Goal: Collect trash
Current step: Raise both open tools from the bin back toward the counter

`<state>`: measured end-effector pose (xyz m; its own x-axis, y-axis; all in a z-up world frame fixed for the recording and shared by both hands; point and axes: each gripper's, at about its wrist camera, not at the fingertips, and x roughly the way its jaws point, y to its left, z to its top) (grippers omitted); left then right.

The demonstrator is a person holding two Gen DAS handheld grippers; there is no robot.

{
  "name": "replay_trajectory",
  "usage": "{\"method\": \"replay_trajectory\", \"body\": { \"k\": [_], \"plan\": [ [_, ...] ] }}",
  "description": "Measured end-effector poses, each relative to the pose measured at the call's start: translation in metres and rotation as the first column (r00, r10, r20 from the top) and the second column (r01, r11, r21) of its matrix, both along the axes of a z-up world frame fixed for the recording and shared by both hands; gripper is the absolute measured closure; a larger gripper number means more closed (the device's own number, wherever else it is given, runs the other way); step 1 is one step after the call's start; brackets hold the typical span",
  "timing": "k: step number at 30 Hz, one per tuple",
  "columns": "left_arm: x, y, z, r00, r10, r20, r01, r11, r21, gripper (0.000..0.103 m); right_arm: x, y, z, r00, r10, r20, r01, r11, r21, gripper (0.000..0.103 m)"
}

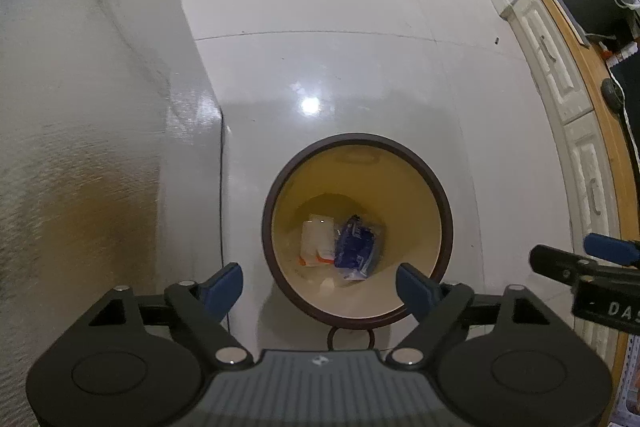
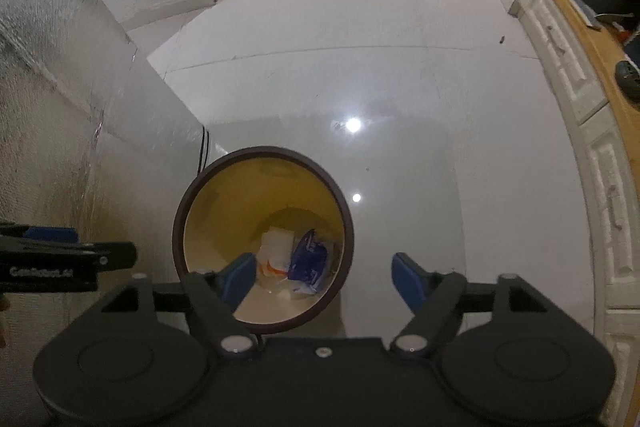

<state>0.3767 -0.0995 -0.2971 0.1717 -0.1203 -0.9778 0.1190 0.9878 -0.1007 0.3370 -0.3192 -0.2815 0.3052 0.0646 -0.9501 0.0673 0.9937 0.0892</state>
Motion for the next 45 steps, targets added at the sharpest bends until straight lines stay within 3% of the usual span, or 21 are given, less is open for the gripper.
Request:
{"method": "replay_trajectory", "body": {
  "k": [7, 13, 23, 29, 38, 45],
  "plan": [
    [-0.011, 0.011, 0.022, 0.999, 0.024, 0.032, -0.024, 1.0, 0.009, 0.004, -0.011, -0.003, 0.018, 1.0, -0.011, 0.02, 0.011, 1.0, -0.011, 0.011],
    [-0.022, 0.014, 0.039, 0.998, 0.021, 0.055, -0.022, 1.0, 0.017, 0.0, -0.022, -0.006, 0.036, 0.998, -0.022, 0.053, 0.023, 1.0, -0.021, 0.001],
    [-0.037, 0.016, 0.073, 0.991, 0.014, 0.132, -0.014, 1.0, 0.003, 0.0, -0.041, -0.012, 0.066, 0.994, -0.047, 0.1, 0.052, 0.997, -0.051, 0.0],
    [-0.048, 0.012, 0.102, 0.977, -0.004, 0.212, 0.007, 1.0, -0.014, 0.0, -0.055, -0.02, 0.095, 0.983, -0.069, 0.172, 0.081, 0.994, -0.067, 0.0],
    [-0.072, 0.001, 0.156, 0.925, -0.032, 0.378, 0.047, 0.998, -0.03, 0.0, -0.077, -0.025, 0.138, 0.947, -0.088, 0.311, 0.122, 0.988, -0.092, 0.0],
    [-0.096, 0.0, 0.205, 0.847, -0.033, 0.531, 0.057, 0.998, -0.028, 0.0, -0.094, -0.022, 0.18, 0.878, -0.079, 0.472, 0.142, 0.985, -0.1, 0.0]
  ]
}}
